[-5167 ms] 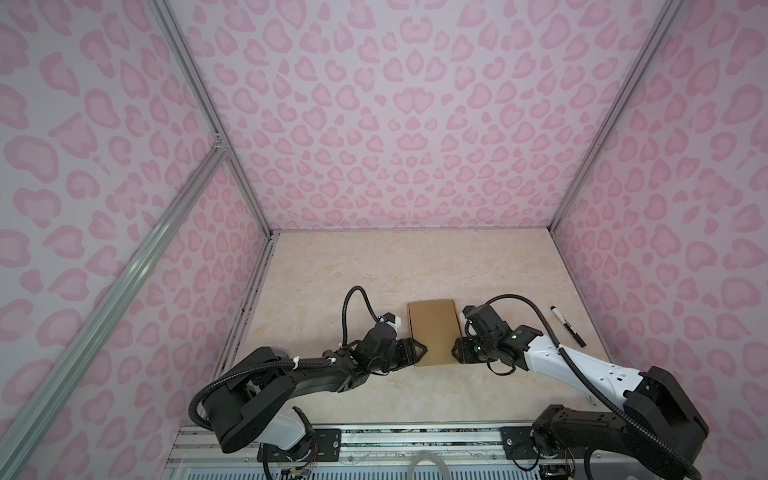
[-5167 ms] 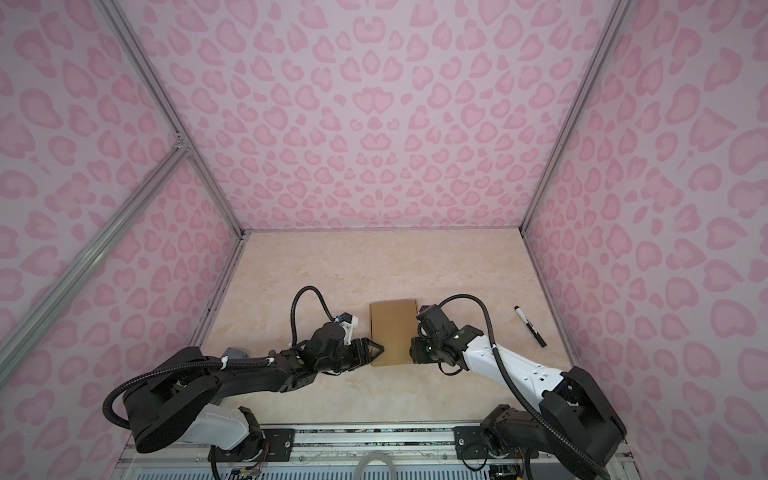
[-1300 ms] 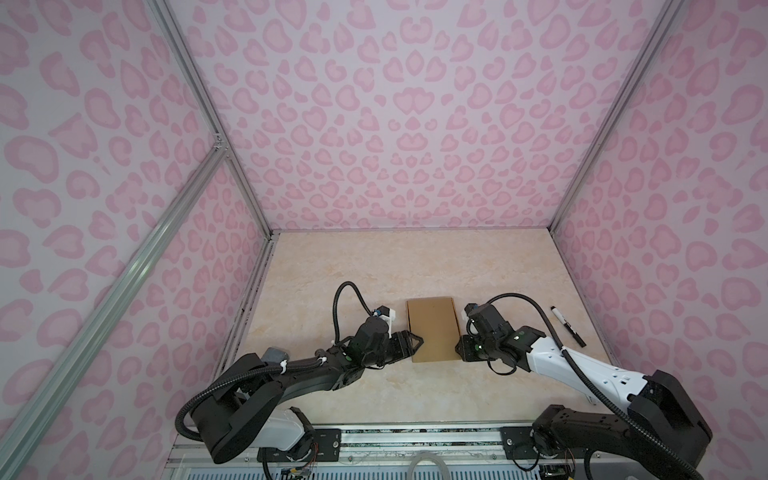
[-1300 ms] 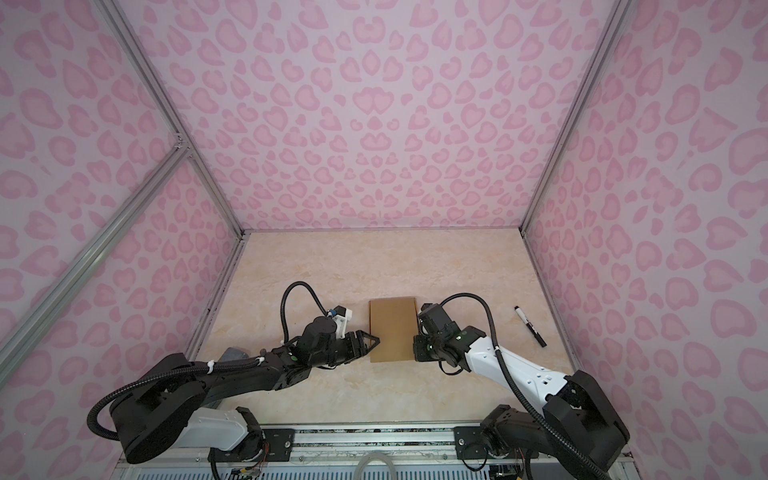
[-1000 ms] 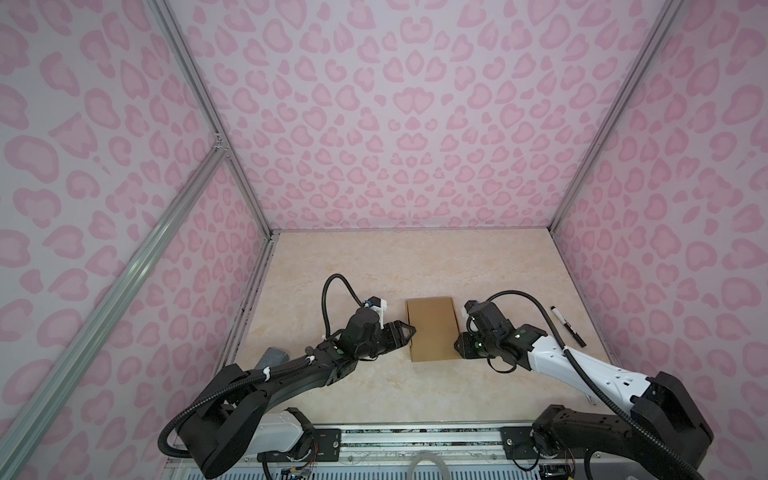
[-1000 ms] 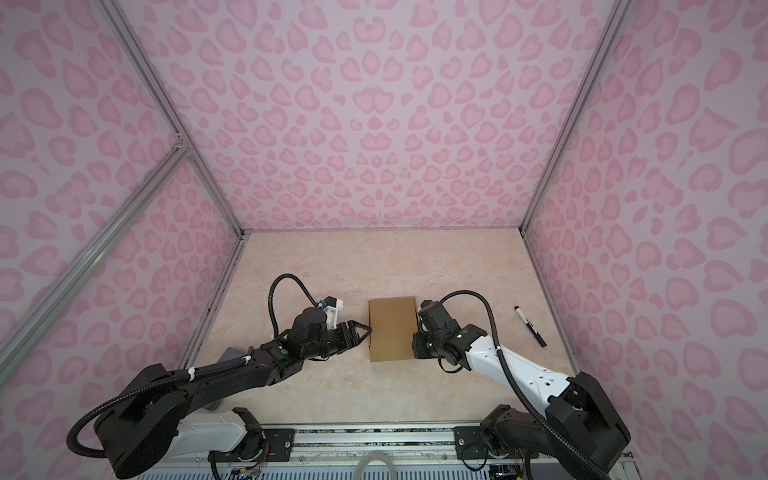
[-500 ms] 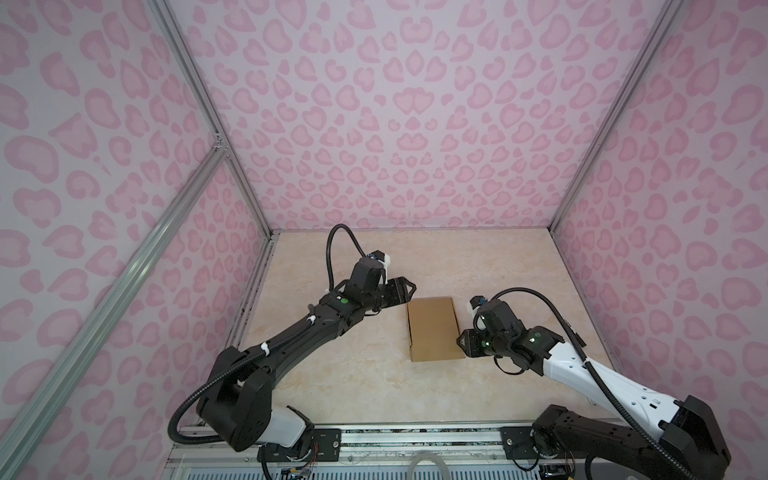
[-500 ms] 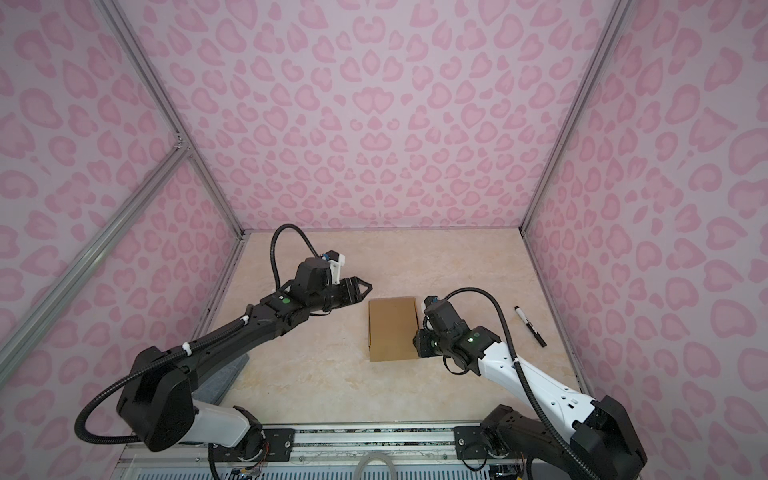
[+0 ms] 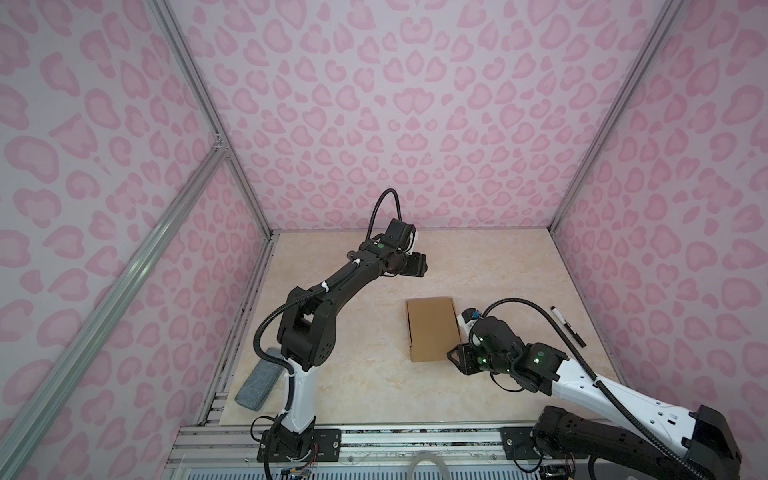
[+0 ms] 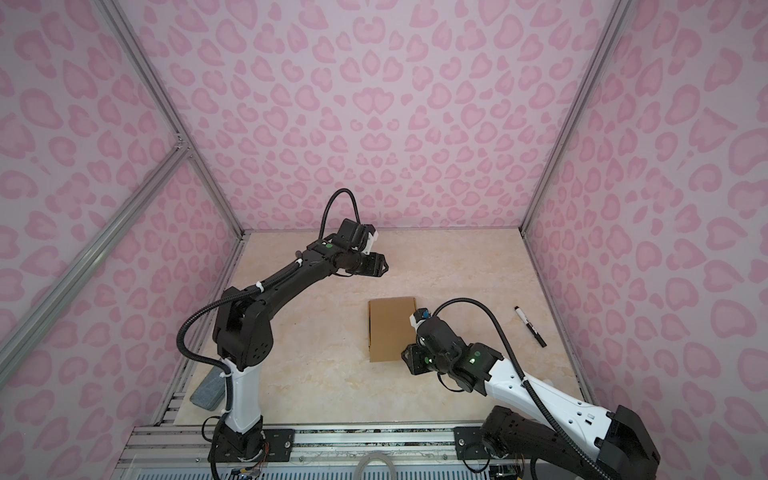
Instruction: Fold the paper box
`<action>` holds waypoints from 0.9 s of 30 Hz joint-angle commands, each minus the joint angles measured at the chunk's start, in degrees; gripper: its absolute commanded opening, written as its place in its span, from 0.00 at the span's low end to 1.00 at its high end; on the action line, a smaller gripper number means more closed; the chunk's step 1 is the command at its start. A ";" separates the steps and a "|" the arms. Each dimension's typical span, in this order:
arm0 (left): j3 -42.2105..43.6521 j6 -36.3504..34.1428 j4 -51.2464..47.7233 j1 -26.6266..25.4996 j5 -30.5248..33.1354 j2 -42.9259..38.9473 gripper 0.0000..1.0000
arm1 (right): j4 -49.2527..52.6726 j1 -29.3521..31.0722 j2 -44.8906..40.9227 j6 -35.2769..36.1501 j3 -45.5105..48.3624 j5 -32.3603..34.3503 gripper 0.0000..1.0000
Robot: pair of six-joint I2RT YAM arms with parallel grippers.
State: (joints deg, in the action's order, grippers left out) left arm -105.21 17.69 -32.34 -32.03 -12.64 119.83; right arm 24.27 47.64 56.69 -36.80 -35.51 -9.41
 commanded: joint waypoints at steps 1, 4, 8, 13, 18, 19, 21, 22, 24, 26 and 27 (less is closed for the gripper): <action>-4.62 -3.00 -4.31 0.21 -6.25 4.63 0.68 | -4.06 0.78 0.81 -1.81 0.66 -0.35 0.36; -6.76 -3.43 -5.25 0.21 -7.80 7.75 0.68 | -4.78 1.15 1.96 -1.81 0.69 -0.27 0.36; -8.77 -4.18 -7.23 0.22 -9.68 10.71 0.68 | -6.08 1.31 3.09 -2.00 1.31 -0.18 0.36; -8.94 -4.61 -8.08 0.21 -10.53 13.23 0.68 | -7.52 1.32 4.84 -1.82 1.88 -0.16 0.36; -8.85 -4.55 -8.43 0.05 -12.14 15.15 0.68 | -8.35 1.31 6.65 -1.52 1.70 -0.34 0.36; -8.83 -4.71 -8.44 -0.05 -12.30 15.45 0.68 | -8.60 1.29 6.88 -1.48 1.67 -0.34 0.35; -8.74 -4.82 -8.57 -0.21 -12.32 15.78 0.67 | -8.88 1.31 7.42 -1.42 1.59 -0.33 0.35; -8.70 -4.94 -8.70 -0.27 -12.47 15.92 0.67 | -9.04 1.31 7.60 -1.42 1.58 -0.34 0.35; -8.61 -4.91 -8.92 -0.31 -12.53 16.14 0.67 | -9.53 1.31 8.06 -1.52 1.59 -0.44 0.35; -8.26 -5.10 -8.89 -0.40 -12.49 16.22 0.67 | -9.85 1.31 8.65 -1.52 1.63 -0.63 0.35; -8.10 -5.07 -8.94 -0.40 -12.34 16.22 0.67 | -10.07 1.31 8.91 -1.52 1.72 -0.76 0.35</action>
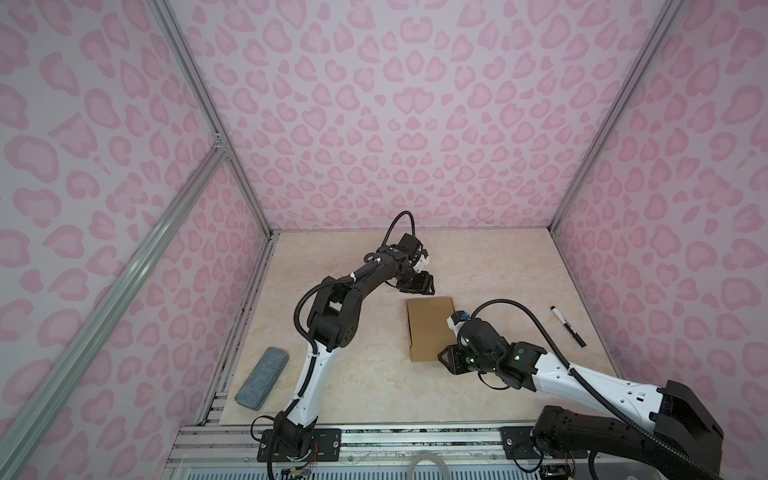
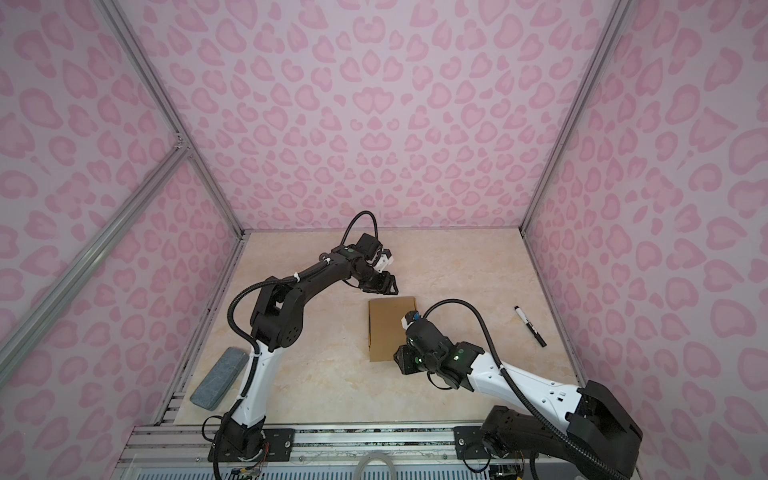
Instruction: Fold the paper box
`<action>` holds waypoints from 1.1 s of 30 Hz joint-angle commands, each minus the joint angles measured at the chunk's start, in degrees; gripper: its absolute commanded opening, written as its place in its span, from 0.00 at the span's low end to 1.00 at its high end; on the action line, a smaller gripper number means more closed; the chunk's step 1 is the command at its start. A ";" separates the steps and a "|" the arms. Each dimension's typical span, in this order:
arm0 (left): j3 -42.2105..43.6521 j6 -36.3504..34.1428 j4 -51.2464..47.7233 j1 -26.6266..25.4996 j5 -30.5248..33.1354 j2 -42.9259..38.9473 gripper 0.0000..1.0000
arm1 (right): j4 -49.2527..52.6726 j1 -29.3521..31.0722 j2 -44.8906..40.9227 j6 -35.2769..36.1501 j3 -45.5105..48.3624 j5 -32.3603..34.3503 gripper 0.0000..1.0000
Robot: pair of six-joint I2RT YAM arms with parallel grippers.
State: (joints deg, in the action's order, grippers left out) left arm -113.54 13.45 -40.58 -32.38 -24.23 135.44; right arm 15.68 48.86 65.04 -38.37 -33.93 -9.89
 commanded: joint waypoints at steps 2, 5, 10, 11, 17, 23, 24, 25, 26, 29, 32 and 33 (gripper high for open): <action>0.75 -0.97 -0.82 -0.14 -0.78 0.80 0.66 | -1.92 0.09 1.01 0.06 0.16 -0.40 0.35; 1.41 -1.30 -0.91 -0.14 -0.68 0.93 0.66 | -2.25 0.09 1.56 0.12 0.23 -0.92 0.35; 2.00 -1.43 -0.95 -0.14 -0.28 1.04 0.65 | -2.64 0.14 1.76 -0.08 0.17 -1.26 0.35; 2.00 -1.54 -0.97 -0.14 -0.33 1.16 0.65 | -2.62 0.17 1.76 -0.06 0.05 -1.16 0.35; 2.35 -1.65 -1.14 -0.22 -0.53 1.53 0.65 | -2.32 0.68 1.36 -0.55 -0.22 -1.44 0.34; 2.45 -1.65 -1.18 -0.23 -0.64 1.67 0.64 | -1.56 1.80 1.71 -0.71 -0.50 -1.02 0.34; 2.44 -1.67 -1.17 -0.23 -0.76 1.68 0.64 | -1.62 1.83 1.76 -0.72 -0.45 -1.01 0.35; 2.44 -1.67 -1.17 -0.22 -0.82 1.76 0.64 | -1.69 1.87 1.85 -0.68 -0.42 -0.90 0.34; 2.52 -1.59 -1.17 -0.23 -0.74 1.76 0.64 | -1.78 1.83 1.94 -0.75 -0.41 -0.89 0.34; 2.62 -1.69 -1.17 -0.23 -0.91 1.85 0.64 | -2.38 1.88 2.35 -0.82 -0.23 -1.05 0.34; 2.88 -1.76 -1.16 -0.31 -1.04 1.85 0.64 | -2.71 1.92 3.09 -0.81 -0.14 -1.16 0.34; 2.88 -1.79 -1.17 -0.31 -1.01 1.90 0.64 | -2.82 1.96 3.23 -0.78 -0.08 -1.15 0.34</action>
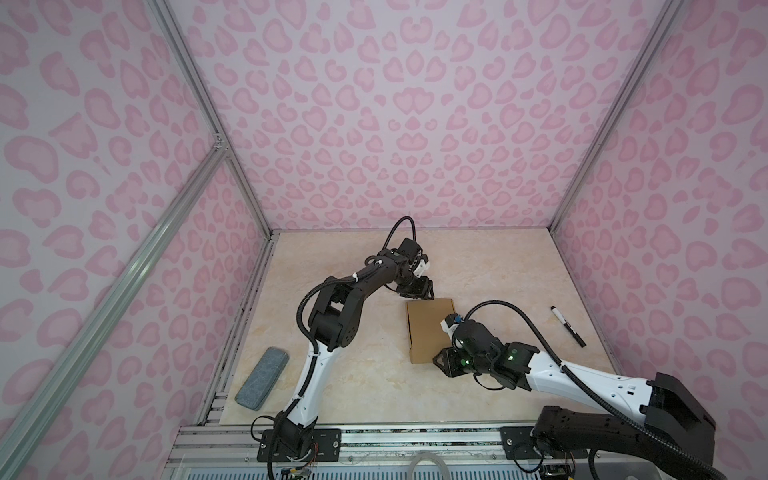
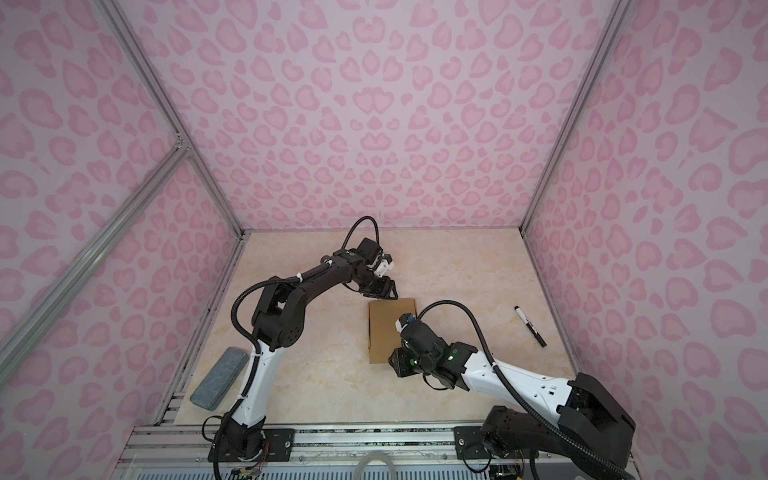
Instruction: Fold the paper box
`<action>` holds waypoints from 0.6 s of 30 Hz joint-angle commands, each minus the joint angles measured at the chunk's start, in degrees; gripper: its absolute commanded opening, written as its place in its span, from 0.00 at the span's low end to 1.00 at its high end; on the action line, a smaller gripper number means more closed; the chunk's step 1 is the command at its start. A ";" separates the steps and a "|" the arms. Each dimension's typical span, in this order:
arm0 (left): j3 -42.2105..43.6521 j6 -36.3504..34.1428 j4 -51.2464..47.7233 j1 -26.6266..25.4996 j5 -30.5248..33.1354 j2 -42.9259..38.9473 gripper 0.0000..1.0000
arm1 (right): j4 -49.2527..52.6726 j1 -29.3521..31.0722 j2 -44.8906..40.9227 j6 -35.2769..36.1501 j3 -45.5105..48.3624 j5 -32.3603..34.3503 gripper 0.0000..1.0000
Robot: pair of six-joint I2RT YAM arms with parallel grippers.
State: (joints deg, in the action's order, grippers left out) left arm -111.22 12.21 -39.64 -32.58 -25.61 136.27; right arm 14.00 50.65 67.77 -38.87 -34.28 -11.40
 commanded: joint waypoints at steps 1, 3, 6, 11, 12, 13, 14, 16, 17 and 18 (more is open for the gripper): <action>0.65 -0.55 -2.11 -0.12 0.30 1.06 0.64 | -1.19 0.18 0.72 -0.20 0.27 0.24 0.34; 0.75 -0.59 -2.11 -0.20 0.22 1.18 0.64 | -1.18 0.17 0.87 -0.09 0.36 0.49 0.34; 0.83 -0.57 -2.11 -0.38 0.21 1.35 0.64 | -0.39 0.18 0.61 -0.12 0.01 0.85 0.34; 0.74 -0.68 -2.11 -0.47 0.03 1.45 0.64 | 2.31 0.80 -0.33 -0.12 -1.38 3.49 0.33; 0.81 -0.66 -2.10 -0.49 0.03 1.40 0.64 | 2.73 0.89 -0.22 -0.06 -1.74 3.73 0.33; 0.83 -0.67 -2.15 -0.53 0.03 1.39 0.64 | 3.20 1.33 -0.18 -0.01 -2.24 4.20 0.33; 0.84 -0.66 -2.20 -0.51 0.05 1.38 0.63 | 3.76 2.28 -0.31 0.12 -3.01 5.38 0.33; 0.89 -0.71 -2.20 -0.56 0.03 1.45 0.64 | 4.62 4.66 -0.32 1.07 -5.16 8.27 0.33; 0.83 -0.72 -2.20 -0.56 0.07 1.46 0.63 | 4.94 5.62 0.07 1.35 -6.39 8.73 0.34; 0.75 -0.67 -2.11 -0.56 -0.05 1.52 0.63 | 5.18 6.12 0.71 1.50 -7.68 8.52 0.34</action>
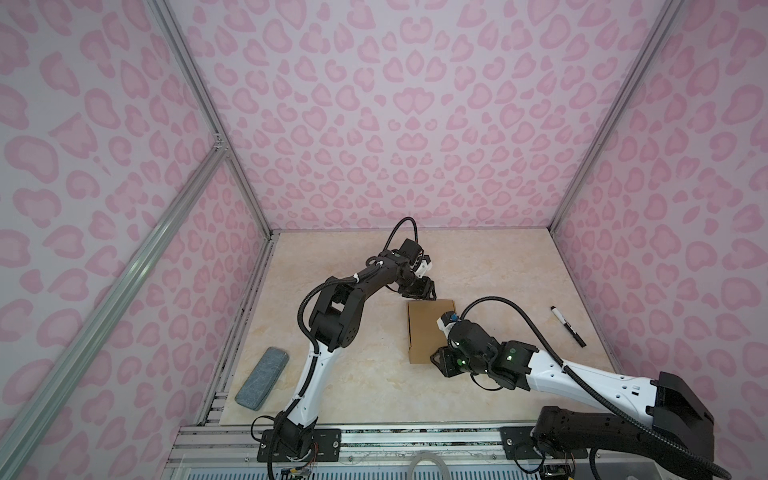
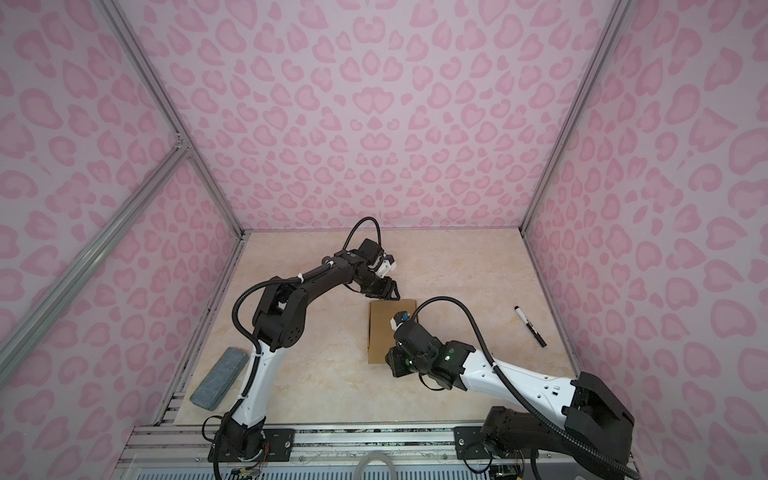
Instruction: Fold the paper box
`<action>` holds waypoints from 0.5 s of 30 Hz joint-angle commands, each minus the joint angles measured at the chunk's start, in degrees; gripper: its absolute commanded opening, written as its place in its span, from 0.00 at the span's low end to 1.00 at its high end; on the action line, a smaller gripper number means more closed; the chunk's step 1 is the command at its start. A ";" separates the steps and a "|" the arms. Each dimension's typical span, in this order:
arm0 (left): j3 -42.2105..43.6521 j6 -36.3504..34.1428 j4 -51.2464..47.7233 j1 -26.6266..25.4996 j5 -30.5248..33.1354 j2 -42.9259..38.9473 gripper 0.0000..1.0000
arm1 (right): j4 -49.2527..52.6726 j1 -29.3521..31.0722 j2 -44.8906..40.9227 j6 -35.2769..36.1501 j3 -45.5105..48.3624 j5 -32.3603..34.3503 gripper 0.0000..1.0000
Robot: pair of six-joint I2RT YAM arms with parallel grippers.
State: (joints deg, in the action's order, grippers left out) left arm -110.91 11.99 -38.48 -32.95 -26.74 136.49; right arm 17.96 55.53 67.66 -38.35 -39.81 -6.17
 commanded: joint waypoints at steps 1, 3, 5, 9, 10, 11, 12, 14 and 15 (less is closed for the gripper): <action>0.39 -0.42 -3.33 -0.19 1.00 1.33 0.63 | 1.34 1.58 1.75 1.06 -3.43 2.98 0.34; 0.35 -0.44 -3.27 -0.19 1.00 1.39 0.64 | 1.21 2.28 3.93 0.61 -5.21 2.12 0.34; 0.46 -0.41 -3.36 -0.14 0.90 1.41 0.64 | 1.17 3.20 6.43 0.25 -6.64 1.59 0.33; 0.53 -0.41 -3.40 -0.19 0.98 1.41 0.63 | -0.10 5.01 9.43 -0.26 -7.65 0.79 0.33; 0.61 -0.47 -3.35 -0.24 0.83 1.41 0.63 | 0.34 5.24 9.77 -0.67 -7.82 0.77 0.33; 0.71 -0.43 -3.36 -0.27 0.84 1.42 0.63 | 0.53 5.58 9.71 -0.88 -7.57 1.26 0.33; 0.70 -0.42 -3.38 -0.27 0.79 1.41 0.63 | 0.45 5.73 9.26 -1.09 -6.88 1.67 0.33; 0.64 -0.47 -3.36 -0.28 0.58 1.41 0.64 | -0.39 5.73 8.15 -1.87 -4.72 2.50 0.33; 0.61 -0.47 -3.36 -0.36 0.48 1.41 0.63 | -0.59 5.66 7.66 -1.90 -3.96 2.65 0.33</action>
State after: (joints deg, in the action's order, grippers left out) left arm -110.87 11.99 -38.11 -33.01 -27.22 136.64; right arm 17.82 61.12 75.99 -39.18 -45.41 -4.84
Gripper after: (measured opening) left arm 0.634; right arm 0.331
